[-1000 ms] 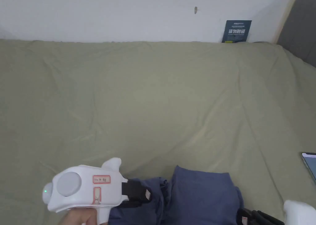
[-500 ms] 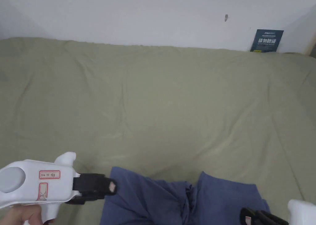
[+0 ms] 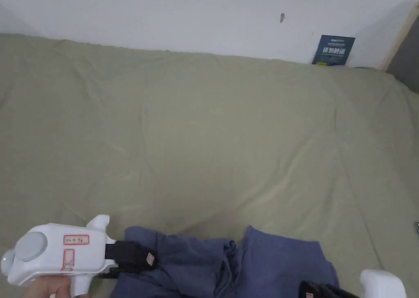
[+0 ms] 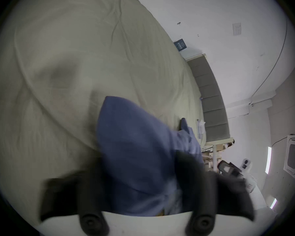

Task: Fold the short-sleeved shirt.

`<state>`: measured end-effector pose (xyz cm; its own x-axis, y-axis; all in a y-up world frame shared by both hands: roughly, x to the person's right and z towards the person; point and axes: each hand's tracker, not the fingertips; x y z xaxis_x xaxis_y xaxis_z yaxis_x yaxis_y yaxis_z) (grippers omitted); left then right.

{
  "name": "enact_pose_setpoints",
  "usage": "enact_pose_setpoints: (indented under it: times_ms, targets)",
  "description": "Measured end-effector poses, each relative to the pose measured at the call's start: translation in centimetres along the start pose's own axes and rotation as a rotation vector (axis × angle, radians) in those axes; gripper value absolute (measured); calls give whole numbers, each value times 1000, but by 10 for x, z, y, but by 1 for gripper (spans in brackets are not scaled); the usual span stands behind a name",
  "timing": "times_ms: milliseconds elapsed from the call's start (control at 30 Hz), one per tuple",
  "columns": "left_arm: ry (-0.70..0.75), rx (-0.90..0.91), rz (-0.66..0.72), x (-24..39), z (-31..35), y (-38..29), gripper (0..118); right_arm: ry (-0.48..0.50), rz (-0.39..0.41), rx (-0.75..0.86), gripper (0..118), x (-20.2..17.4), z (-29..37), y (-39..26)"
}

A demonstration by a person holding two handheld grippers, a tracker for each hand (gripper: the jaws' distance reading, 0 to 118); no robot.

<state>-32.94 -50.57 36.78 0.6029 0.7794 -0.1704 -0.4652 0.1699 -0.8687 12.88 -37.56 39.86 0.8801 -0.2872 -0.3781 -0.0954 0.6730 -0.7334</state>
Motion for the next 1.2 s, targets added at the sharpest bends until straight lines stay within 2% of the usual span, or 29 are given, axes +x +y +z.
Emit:
enact_pose_setpoints:
  times_ms: [100,367,467,567,667,833,900,1067,1200]
  targets:
    - [-58,54,62,1,14,-4,11,-9,-9,13,0,3,6,1]
    - [5,169,61,14,76,-14,11,2,-12,54,0,6,18,6]
    - [109,229,64,11,121,-20,11,17,1,68,0,4,19,10]
    - [285,253,9,22,164,-28,11,28,14,80,0,2,18,13]
    - [386,268,-37,52,176,-33,11,37,21,94,0,1,18,15]
    - [478,221,-150,123,142,-37,11,-24,21,132,0,5,21,14]
    - [531,198,-243,149,117,-38,11,-84,42,145,0,9,24,12]
    - [567,122,-362,195,52,-40,11,-195,85,168,0,17,32,11]
    - [658,60,-445,213,-13,-45,11,-208,79,182,0,24,40,10]
